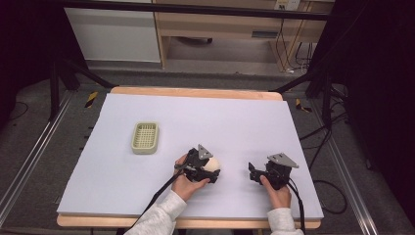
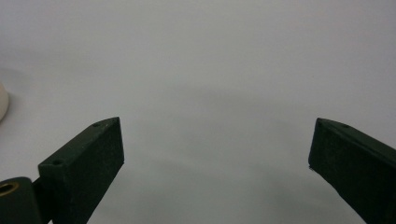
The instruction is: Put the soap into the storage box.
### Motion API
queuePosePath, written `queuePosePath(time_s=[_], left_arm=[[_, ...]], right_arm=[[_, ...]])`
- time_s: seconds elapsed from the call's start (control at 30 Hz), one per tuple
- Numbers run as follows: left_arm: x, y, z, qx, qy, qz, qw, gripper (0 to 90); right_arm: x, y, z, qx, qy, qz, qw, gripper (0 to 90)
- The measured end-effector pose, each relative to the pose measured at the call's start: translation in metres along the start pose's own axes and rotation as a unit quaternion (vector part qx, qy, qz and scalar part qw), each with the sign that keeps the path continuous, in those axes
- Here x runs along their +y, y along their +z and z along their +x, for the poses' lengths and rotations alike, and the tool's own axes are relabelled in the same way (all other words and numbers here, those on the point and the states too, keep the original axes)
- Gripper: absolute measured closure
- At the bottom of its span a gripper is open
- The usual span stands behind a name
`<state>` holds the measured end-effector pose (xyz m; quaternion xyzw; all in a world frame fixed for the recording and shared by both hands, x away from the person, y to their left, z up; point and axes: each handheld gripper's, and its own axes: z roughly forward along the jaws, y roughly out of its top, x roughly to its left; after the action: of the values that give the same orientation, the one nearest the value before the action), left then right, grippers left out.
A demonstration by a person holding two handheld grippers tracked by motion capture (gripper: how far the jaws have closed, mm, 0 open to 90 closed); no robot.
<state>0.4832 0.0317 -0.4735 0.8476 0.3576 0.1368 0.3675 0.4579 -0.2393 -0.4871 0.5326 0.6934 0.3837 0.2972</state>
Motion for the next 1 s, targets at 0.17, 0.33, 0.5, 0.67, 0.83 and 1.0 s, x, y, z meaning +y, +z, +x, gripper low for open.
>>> queuePosePath(time_s=[0.17, 0.33, 0.5, 0.67, 0.83, 1.0], left_arm=[[0.000, 0.002, -0.001, 0.003, 0.004, 0.004, 1.0000, 23.6], [0.000, 0.002, -0.001, 0.003, 0.006, 0.005, 1.0000, 23.9], [0.000, 0.002, -0.001, 0.004, 0.005, 0.005, 1.0000, 24.0], [0.000, 0.000, 0.000, 0.005, 0.005, 0.011, 0.9999, 24.1], [-0.001, -0.003, -0.001, 0.003, 0.009, 0.014, 0.9999, 24.2], [-0.001, -0.008, 0.000, 0.001, 0.009, 0.008, 0.9999, 24.2]], right_arm=[[0.000, 0.000, 0.000, 0.000, 0.000, 0.000, 1.0000, 3.8], [0.000, 0.000, 0.000, 0.000, 0.000, 0.000, 1.0000, 3.8], [0.000, 0.000, 0.000, 0.001, 0.001, 0.000, 1.0000, 3.8], [0.000, 0.000, 0.000, 0.001, 0.001, 0.001, 1.0000, 3.7], [0.000, 0.000, 0.000, 0.001, 0.001, 0.001, 1.0000, 3.8], [0.000, 0.000, 0.000, 0.002, 0.002, 0.002, 1.0000, 3.8]])
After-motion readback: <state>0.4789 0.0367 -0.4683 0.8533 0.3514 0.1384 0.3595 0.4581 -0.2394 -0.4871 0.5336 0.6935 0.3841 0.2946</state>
